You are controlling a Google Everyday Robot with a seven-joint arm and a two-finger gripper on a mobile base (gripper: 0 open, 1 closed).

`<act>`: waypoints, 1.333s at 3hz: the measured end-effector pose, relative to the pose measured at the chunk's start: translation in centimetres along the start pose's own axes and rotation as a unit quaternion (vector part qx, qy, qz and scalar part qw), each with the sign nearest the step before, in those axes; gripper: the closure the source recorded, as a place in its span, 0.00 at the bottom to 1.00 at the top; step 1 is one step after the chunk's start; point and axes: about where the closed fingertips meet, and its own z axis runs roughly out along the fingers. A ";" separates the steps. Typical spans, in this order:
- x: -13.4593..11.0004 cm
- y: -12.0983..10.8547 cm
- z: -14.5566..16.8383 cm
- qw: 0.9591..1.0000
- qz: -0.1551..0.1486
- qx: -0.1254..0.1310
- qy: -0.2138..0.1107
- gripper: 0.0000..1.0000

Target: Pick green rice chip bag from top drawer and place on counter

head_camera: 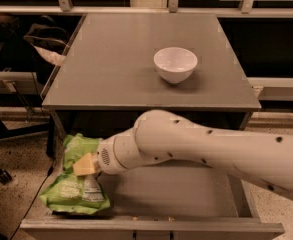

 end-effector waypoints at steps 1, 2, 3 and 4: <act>-3.5 6.3 -4.6 0.995 -0.043 -0.088 -0.020 1.00; -5.4 6.8 -13.1 0.981 -0.127 -0.137 -0.059 1.00; -4.2 6.2 -13.8 0.980 -0.139 -0.130 -0.051 1.00; -4.4 6.4 -13.3 0.981 -0.133 -0.128 -0.058 1.00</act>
Offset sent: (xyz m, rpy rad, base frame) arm -0.0815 -0.1357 0.1771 0.1859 -0.4868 0.7845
